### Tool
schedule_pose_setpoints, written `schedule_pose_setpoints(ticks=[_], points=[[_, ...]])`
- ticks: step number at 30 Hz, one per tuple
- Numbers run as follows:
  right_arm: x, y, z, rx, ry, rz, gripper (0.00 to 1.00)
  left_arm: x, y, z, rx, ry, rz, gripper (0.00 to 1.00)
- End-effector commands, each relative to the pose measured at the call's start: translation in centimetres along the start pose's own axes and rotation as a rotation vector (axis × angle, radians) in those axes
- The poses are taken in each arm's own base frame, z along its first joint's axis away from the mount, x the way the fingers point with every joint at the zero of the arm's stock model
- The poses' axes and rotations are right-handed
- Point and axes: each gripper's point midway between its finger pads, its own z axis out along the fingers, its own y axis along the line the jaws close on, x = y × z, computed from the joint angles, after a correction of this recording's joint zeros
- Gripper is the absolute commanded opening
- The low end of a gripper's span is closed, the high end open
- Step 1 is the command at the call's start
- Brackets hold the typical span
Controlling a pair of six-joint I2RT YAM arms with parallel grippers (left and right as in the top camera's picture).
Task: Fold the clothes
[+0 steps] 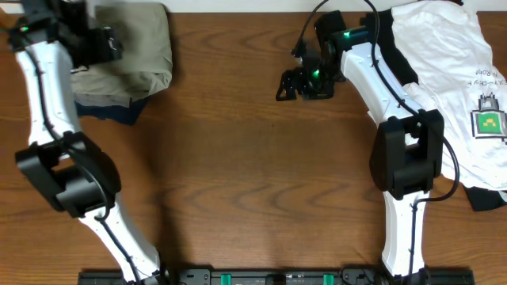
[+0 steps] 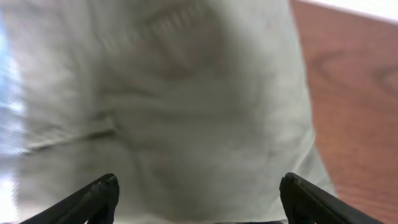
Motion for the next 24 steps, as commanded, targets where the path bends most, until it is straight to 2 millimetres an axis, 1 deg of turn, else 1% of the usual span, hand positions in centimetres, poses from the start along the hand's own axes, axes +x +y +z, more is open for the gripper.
schedule_pose_setpoints(ticks=[1,4,6,9,12,13,14,17,20,22,24], points=[[-0.4,0.5,0.0,-0.003,-0.009,-0.038,0.85,1.8,2.6,1.1,-0.130,0.072,-0.002,0.84],[-0.4,0.5,0.0,-0.003,-0.009,-0.060,0.85,1.9,3.6,1.1,-0.177,0.076,-0.004,0.82],[-0.4,0.5,0.0,-0.002,-0.009,-0.065,0.85,2.0,4.2,1.4,-0.209,0.081,-0.005,0.76],[-0.4,0.5,0.0,-0.003,-0.009,-0.070,0.85,2.6,5.2,2.4,-0.246,0.106,-0.007,0.63],[-0.3,0.5,0.0,-0.002,-0.006,-0.069,0.84,3.5,6.0,4.5,-0.254,0.137,-0.012,0.60],[-0.3,0.5,0.0,-0.002,-0.004,-0.073,0.84,3.9,6.3,5.5,-0.253,0.148,-0.015,0.58],[-0.2,0.5,0.0,-0.002,-0.001,-0.074,0.84,4.3,6.6,6.5,-0.253,0.161,-0.018,0.54],[0.1,0.1,0.0,0.018,0.010,-0.067,0.83,5.6,7.7,8.5,-0.264,0.200,-0.038,0.41],[0.4,-0.2,0.0,0.038,0.023,-0.059,0.83,7.0,9.9,9.4,-0.328,0.232,-0.103,0.40],[0.5,-0.3,0.0,0.044,0.026,-0.058,0.83,7.4,10.9,9.3,-0.349,0.236,-0.129,0.40],[0.5,-0.3,0.0,0.044,0.026,-0.058,0.83,7.3,11.9,8.9,-0.358,0.225,-0.145,0.40]])
